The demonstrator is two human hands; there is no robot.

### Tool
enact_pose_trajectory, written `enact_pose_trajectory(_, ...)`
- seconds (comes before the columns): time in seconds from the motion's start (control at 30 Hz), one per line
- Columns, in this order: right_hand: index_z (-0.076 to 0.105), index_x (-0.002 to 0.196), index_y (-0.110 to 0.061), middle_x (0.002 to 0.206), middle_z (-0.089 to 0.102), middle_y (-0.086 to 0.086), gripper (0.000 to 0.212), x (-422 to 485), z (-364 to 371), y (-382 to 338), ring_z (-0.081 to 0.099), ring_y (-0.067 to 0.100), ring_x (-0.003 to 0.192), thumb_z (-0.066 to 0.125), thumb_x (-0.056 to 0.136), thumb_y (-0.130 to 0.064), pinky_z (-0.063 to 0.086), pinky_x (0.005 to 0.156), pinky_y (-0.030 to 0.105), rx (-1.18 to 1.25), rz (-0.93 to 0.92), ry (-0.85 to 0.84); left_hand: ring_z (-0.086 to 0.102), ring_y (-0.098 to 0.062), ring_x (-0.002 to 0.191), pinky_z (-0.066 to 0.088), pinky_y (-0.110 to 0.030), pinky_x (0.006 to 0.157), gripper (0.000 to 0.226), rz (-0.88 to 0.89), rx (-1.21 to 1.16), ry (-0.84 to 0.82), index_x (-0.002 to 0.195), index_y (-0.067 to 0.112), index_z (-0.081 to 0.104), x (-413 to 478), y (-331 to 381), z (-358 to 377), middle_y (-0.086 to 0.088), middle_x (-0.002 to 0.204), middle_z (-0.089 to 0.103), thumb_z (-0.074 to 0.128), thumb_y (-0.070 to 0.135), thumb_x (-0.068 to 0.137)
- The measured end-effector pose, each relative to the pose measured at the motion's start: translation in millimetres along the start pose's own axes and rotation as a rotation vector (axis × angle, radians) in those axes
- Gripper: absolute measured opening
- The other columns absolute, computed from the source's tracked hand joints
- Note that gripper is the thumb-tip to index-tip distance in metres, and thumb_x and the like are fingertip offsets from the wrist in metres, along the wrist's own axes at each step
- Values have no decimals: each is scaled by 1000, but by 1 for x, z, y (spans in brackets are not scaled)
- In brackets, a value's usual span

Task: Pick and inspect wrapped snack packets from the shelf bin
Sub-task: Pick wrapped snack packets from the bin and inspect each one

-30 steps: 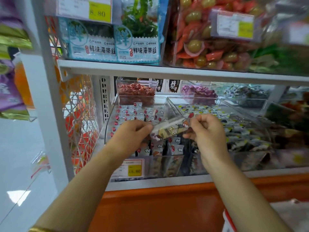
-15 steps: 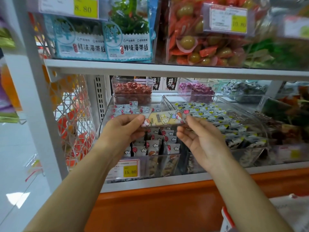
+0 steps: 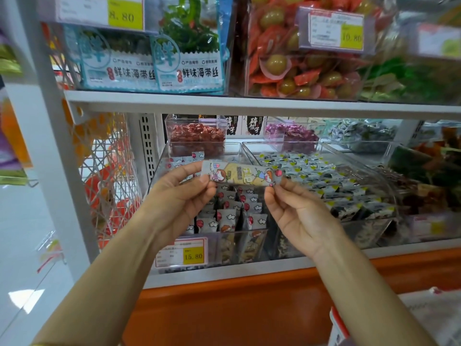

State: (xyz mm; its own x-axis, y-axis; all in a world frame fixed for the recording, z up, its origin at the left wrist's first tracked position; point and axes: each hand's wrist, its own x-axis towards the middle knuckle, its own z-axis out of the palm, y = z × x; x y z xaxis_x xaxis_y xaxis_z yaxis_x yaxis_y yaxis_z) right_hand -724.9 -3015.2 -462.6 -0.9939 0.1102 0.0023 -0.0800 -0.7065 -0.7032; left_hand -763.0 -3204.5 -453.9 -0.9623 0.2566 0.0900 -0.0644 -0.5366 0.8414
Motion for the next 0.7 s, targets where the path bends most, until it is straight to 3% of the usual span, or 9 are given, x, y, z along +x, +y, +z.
enact_pose_trajectory(0.17,57,79,-3,60,65,8,20,1,-1,2,67,15,56,46,87,12,55,52,21,0,-43,26,65,-9,58,54,-16,57,22,38,32,20,97,8,60,-1,0,1,-1,60,66,51,-8,84)
enact_pose_trajectory(0.27,58,80,-6,65,65,6,8,3,-2,3,67,17,58,56,87,-2,55,53,25,-145,-138,37,66,-13,60,55,-19,59,22,69,151,31,104,5,59,1,-2,-1,-5,68,64,51,-7,87)
enact_pose_trajectory(0.33,58,77,-8,68,65,4,9,3,-2,4,67,17,59,63,83,-13,56,55,26,-248,-207,35,67,-15,63,56,-22,59,17,67,198,44,104,5,61,3,-3,0,-8,80,64,53,0,89)
enact_pose_trajectory(0.47,57,74,-8,69,64,-3,16,3,-2,7,67,14,60,59,86,2,59,64,31,-551,-405,66,66,-13,72,55,-22,64,22,72,323,21,91,5,65,1,-6,3,-10,94,65,62,25,82)
enact_pose_trajectory(0.57,60,72,-10,79,64,6,18,2,-2,7,68,17,68,58,86,1,59,62,33,-571,-380,35,68,-17,85,55,-21,70,17,103,375,50,98,1,63,0,-6,3,-19,112,62,61,12,85)
enact_pose_trajectory(0.63,62,72,-10,87,66,14,15,2,-2,8,69,22,75,62,86,-5,57,60,31,-578,-338,35,69,-22,93,55,-22,75,28,101,373,53,111,3,60,0,-6,2,-24,117,60,62,7,83)
enact_pose_trajectory(0.7,62,75,-8,85,68,11,10,3,-4,9,70,21,73,64,84,-5,58,62,29,-593,-334,64,68,-24,95,55,-23,79,32,101,384,36,114,4,60,0,-5,2,-24,119,58,62,5,82)
